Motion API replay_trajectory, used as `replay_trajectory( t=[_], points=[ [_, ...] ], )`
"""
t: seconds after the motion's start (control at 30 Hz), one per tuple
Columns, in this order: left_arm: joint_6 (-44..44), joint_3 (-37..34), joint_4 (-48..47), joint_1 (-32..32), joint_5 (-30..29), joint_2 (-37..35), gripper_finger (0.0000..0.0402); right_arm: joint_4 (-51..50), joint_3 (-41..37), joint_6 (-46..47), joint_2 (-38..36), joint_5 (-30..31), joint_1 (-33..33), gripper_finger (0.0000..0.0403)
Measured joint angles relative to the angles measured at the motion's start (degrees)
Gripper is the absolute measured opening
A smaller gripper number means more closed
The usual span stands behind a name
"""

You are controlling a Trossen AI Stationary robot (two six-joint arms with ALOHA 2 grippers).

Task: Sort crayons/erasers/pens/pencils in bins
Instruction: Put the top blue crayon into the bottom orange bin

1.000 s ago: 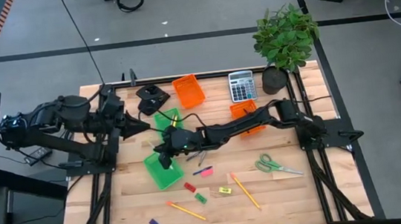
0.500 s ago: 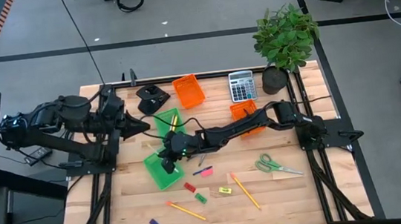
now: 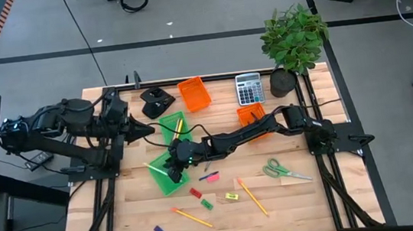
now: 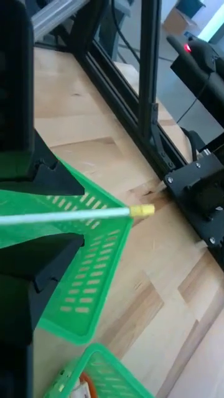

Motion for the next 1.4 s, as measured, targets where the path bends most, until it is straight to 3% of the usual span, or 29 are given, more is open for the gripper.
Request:
replay_trajectory(
  t=[0.13, 0.37, 0.6, 0.7, 0.9, 1.13, 1.4],
  points=[
    [0.36, 0.0, -0.01, 0.0, 0.0, 0.0, 0.0022, -2.73, 0.05, 2.83, -2.42, -3.77, -0.01, 0.0114],
    [0.7, 0.04, -1.88, 0.01, -0.03, 0.0, 0.0013, -32.21, 0.02, 3.4, -10.75, -7.7, 1.04, 0.0113],
    [1.73, 0.04, -8.21, 0.07, -0.64, 0.0, 0.0023, -52.55, 0.02, -4.89, -23.18, -2.13, 3.82, 0.0113],
    [0.22, 0.04, -9.05, 0.08, -3.43, 0.0, 0.0022, -57.08, 0.04, -4.79, -28.44, -0.13, 4.78, 0.0113],
    [0.23, 0.04, -10.94, 0.09, -8.24, 0.0, 0.0011, -67.43, 0.04, -0.19, -34.91, 10.49, 7.74, 0.0113],
    [-1.45, 0.04, -15.76, 0.09, -9.18, 3.35, 0.0022, -77.09, 0.04, 7.45, -37.26, 11.25, 11.59, 0.0112],
    [-1.71, 0.0, -14.42, -3.69, -8.81, 15.02, 0.0084, -86.73, 0.04, 18.19, -38.67, 10.97, 20.23, 0.0112]
  ],
)
